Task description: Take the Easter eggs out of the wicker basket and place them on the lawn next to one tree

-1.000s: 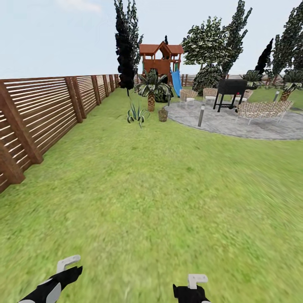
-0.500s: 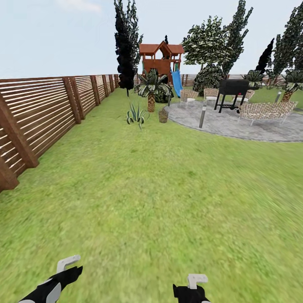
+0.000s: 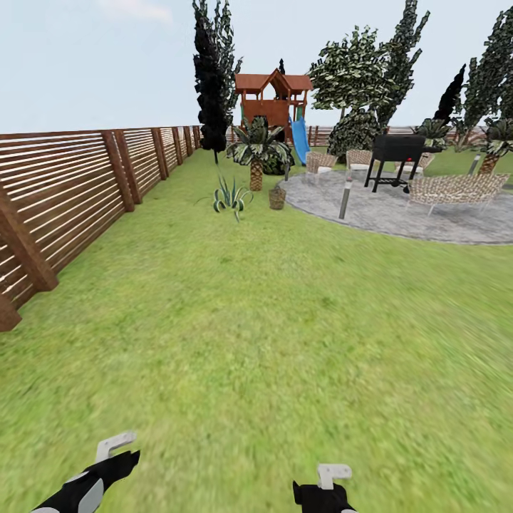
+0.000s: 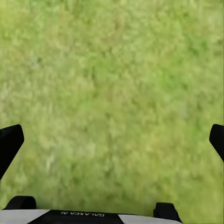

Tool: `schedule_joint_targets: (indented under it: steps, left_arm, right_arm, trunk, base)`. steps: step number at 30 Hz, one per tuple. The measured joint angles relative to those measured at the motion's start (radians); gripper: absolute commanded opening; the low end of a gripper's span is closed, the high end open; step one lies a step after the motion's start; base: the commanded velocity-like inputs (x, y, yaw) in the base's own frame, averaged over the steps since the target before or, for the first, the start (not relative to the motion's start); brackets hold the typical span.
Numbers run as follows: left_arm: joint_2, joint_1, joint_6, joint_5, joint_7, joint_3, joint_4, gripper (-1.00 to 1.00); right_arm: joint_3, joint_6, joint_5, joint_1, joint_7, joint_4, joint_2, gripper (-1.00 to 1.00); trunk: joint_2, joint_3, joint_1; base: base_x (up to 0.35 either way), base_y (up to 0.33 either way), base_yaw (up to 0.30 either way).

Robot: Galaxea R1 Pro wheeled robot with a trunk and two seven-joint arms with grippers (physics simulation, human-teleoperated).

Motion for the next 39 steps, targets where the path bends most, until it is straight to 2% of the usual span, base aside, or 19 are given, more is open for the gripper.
schedule_joint_targets:
  steps: [39]
  left_arm:
    - [0.000, 0.000, 0.000, 0.000, 0.000, 0.000, 0.000, 1.00]
  right_arm:
    - [-0.002, -0.001, 0.000, 0.000, 0.000, 0.009, 0.000, 1.00]
  trunk:
    - [0.000, 0.000, 0.000]
  base:
    - [0.332, 0.000, 0.000]
